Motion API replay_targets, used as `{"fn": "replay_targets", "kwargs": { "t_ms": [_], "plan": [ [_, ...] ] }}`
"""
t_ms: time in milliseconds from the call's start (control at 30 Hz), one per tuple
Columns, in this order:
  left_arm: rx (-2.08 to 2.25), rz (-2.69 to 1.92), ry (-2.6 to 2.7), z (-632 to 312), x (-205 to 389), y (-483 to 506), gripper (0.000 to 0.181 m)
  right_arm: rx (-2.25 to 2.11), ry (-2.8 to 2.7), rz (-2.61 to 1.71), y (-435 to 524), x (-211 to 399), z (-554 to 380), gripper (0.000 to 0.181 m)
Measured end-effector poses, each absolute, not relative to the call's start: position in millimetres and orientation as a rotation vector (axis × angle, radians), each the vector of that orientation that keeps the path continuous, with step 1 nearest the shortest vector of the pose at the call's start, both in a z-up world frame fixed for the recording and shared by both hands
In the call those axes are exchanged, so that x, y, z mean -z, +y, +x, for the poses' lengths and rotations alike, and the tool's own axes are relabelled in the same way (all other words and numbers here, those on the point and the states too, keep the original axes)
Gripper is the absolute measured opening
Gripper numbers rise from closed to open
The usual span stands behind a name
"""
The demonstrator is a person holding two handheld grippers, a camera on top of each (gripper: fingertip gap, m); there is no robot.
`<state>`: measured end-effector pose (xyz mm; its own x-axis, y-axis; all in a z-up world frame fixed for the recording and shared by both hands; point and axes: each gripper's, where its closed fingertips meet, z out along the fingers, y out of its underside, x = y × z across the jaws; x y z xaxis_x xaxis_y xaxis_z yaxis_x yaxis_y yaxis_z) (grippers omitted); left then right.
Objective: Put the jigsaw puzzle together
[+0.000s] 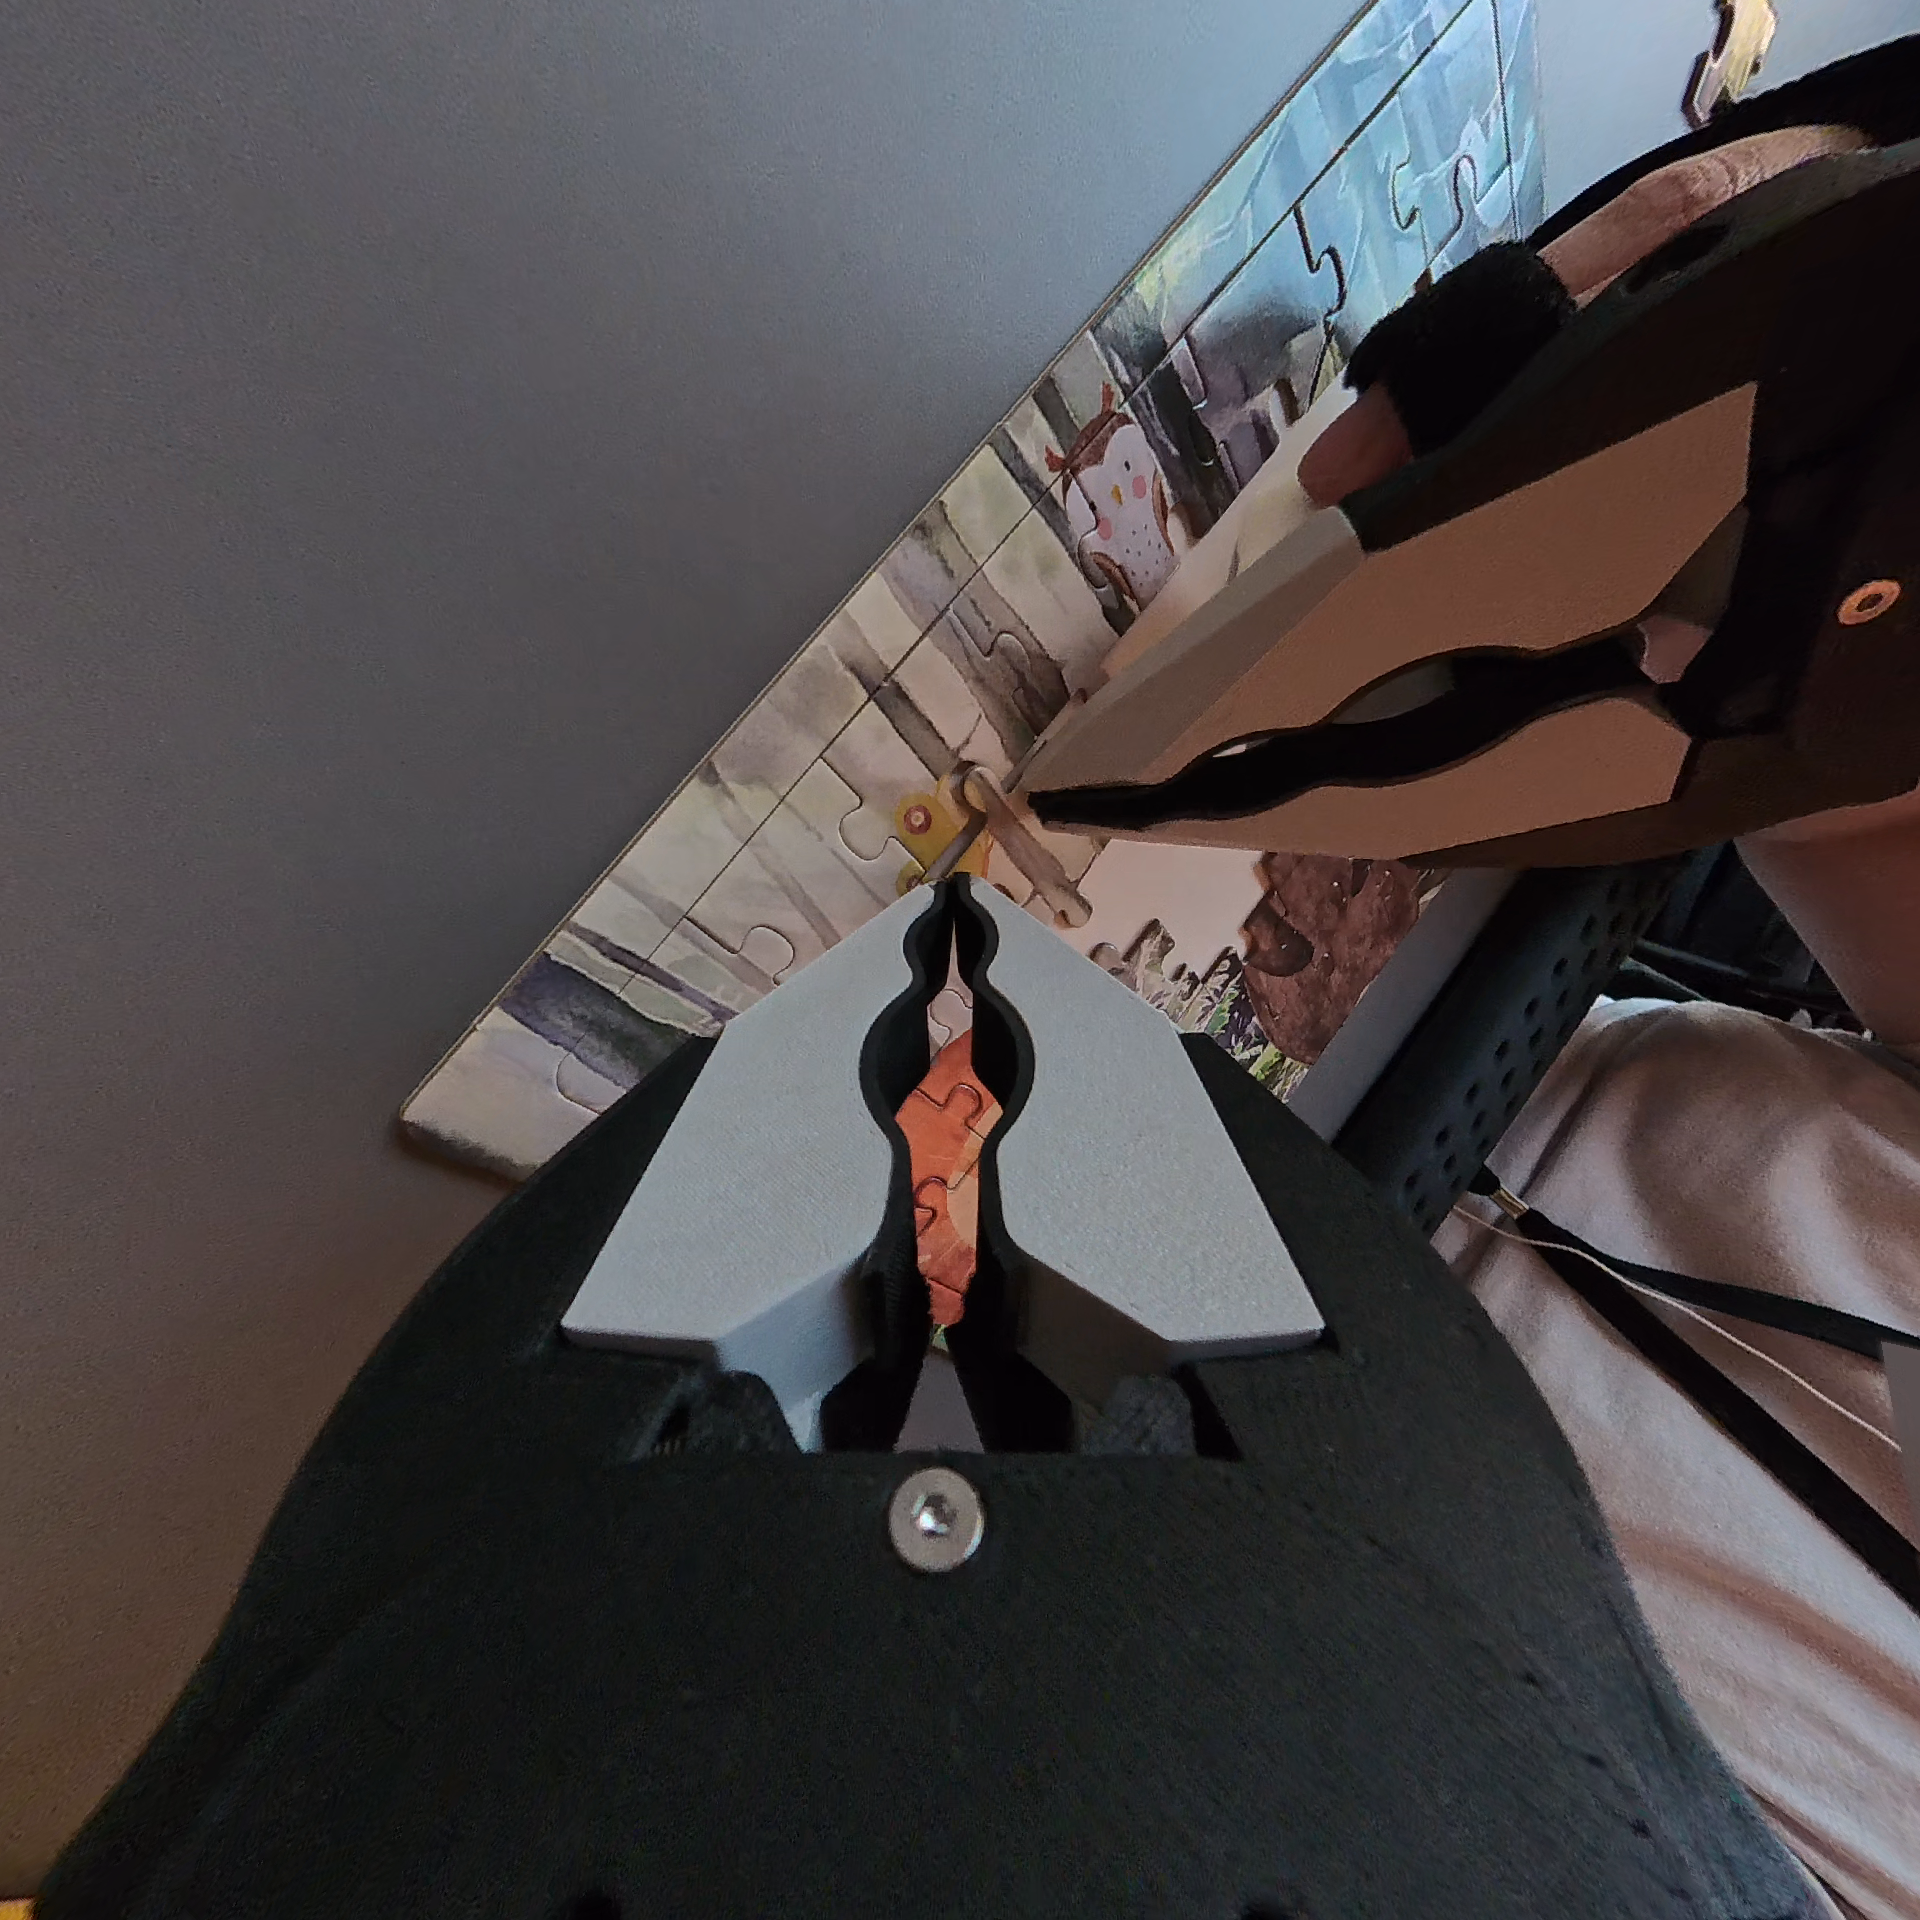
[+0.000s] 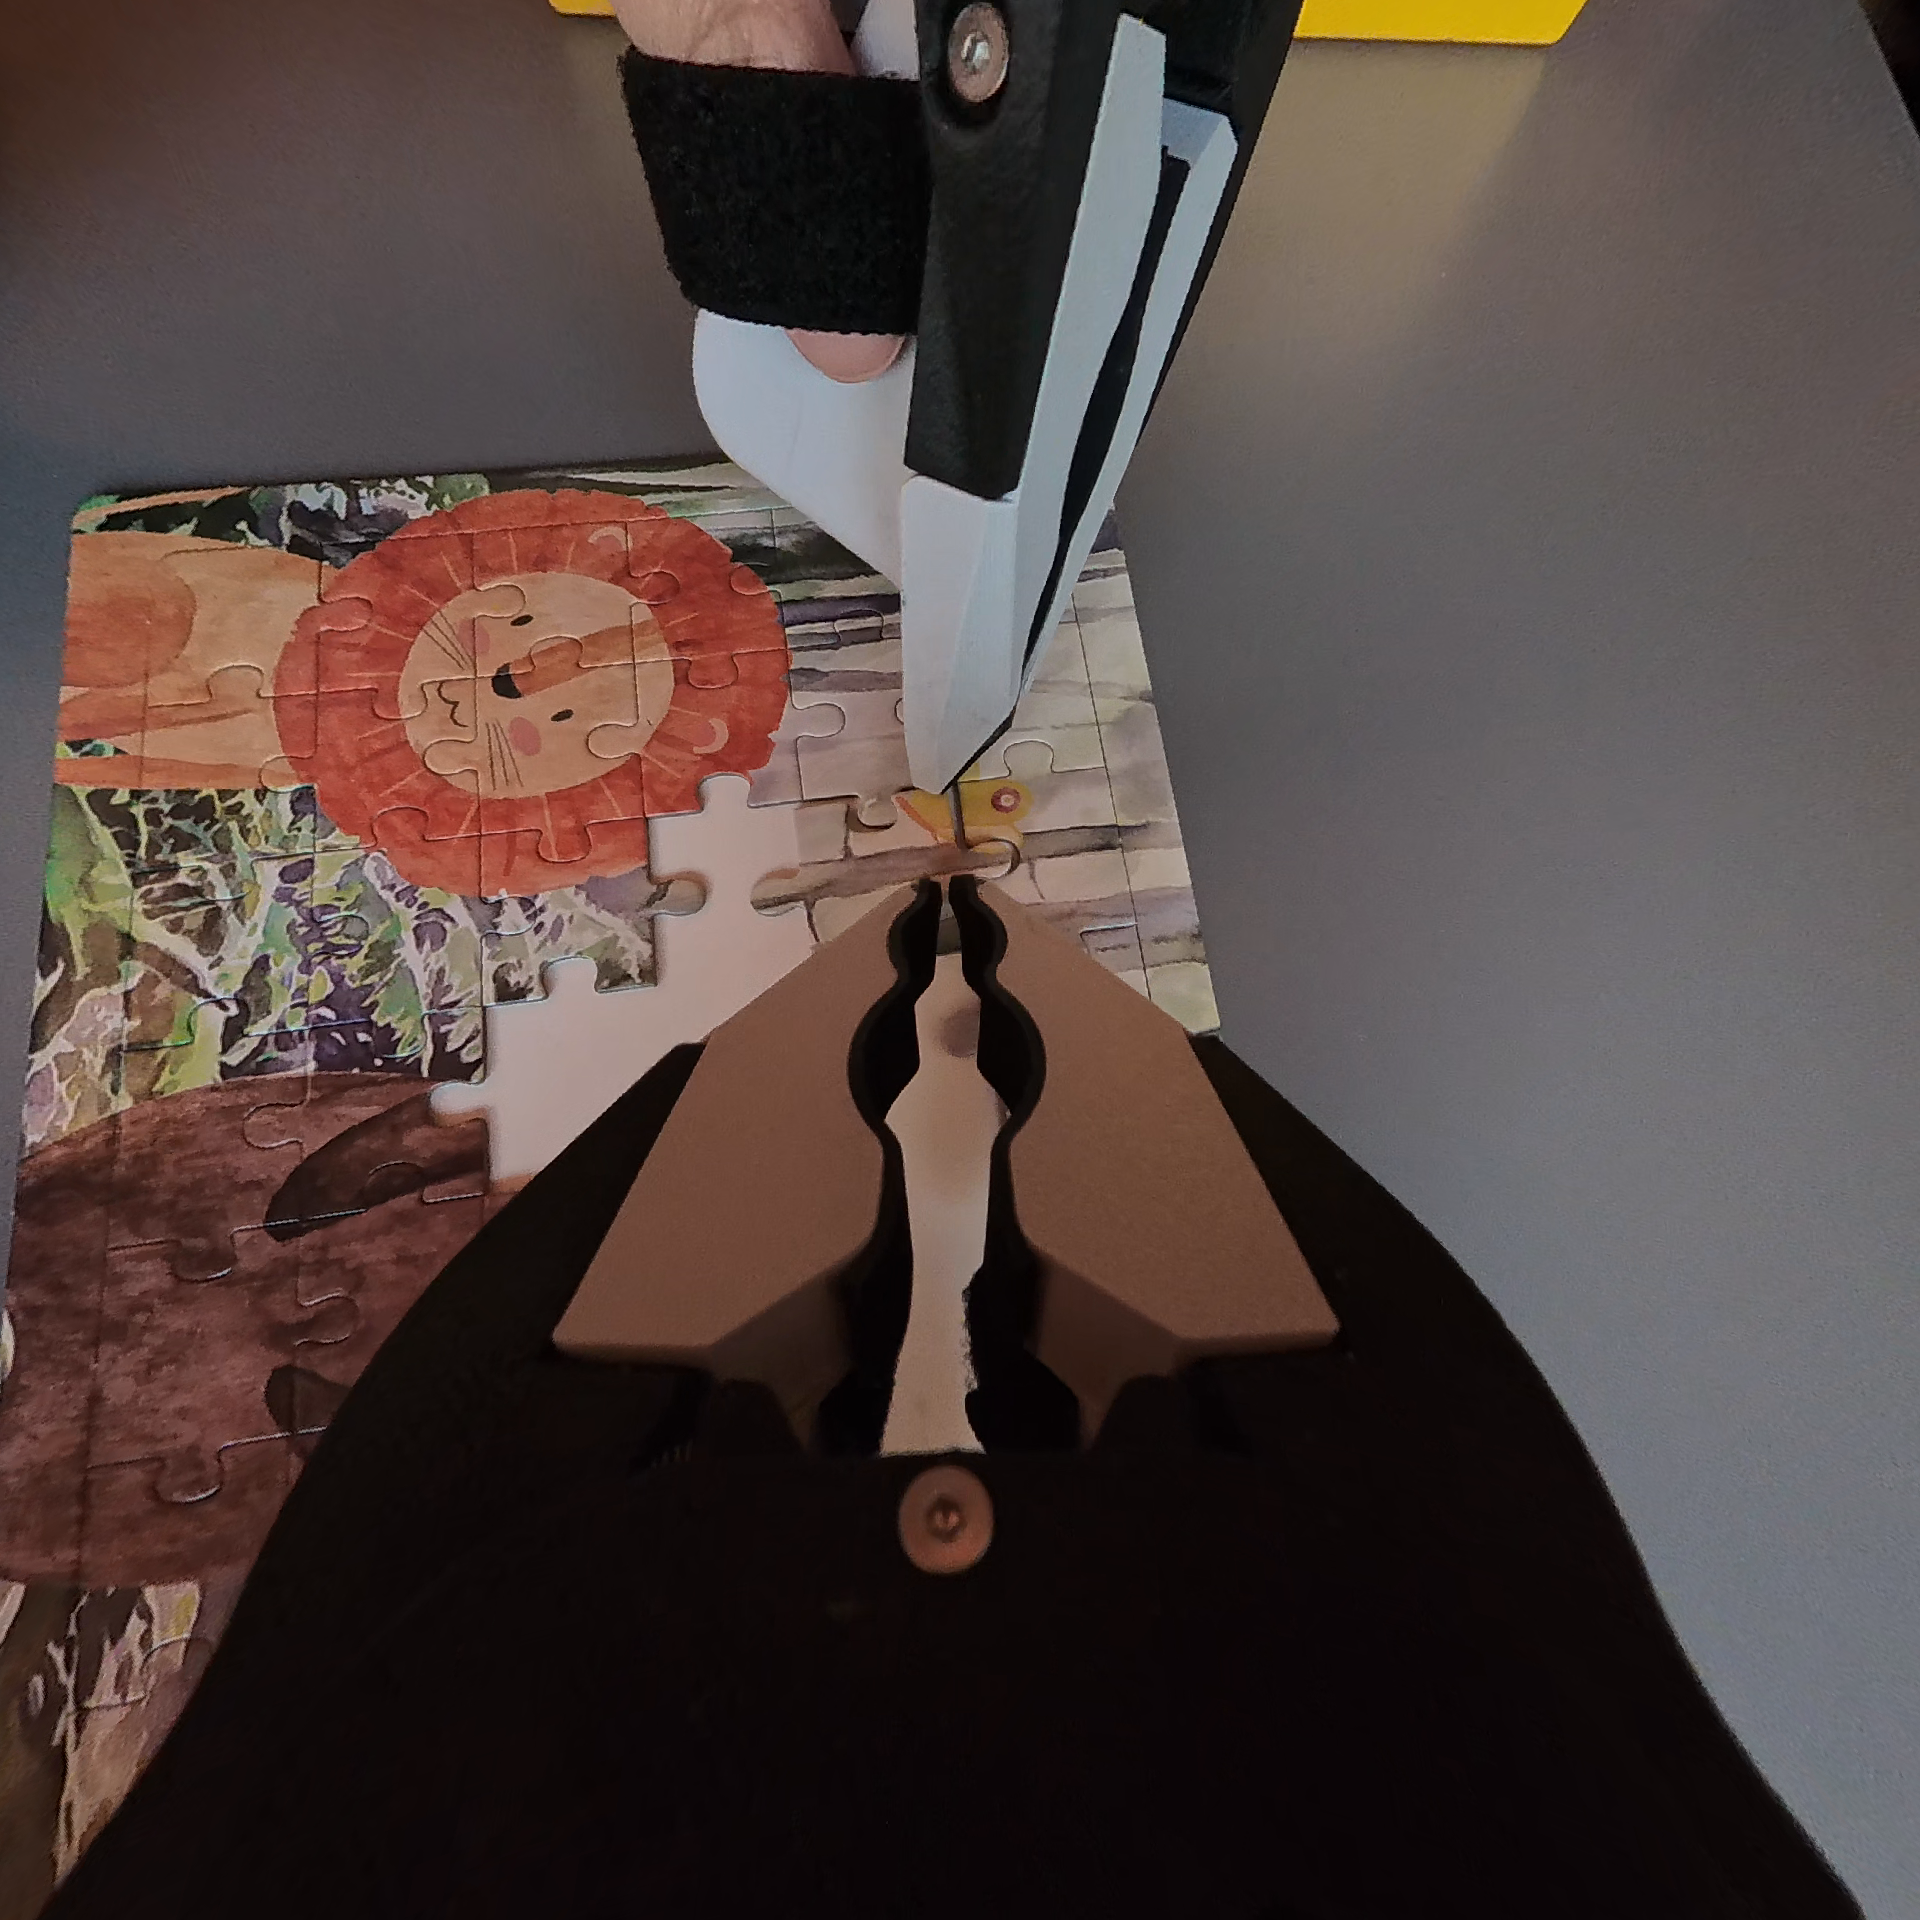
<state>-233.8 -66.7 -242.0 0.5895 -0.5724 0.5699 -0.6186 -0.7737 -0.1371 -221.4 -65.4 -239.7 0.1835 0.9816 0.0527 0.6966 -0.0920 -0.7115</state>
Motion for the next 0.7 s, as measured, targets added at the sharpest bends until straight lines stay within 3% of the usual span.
{"fn": "replay_targets", "kwargs": {
  "t_ms": [700],
  "plan": [
    [-0.975,2.695,-1.061,-231,235,-74,0.0,-0.572,-1.59,-1.774,-67,231,-224,0.007]
  ]
}}
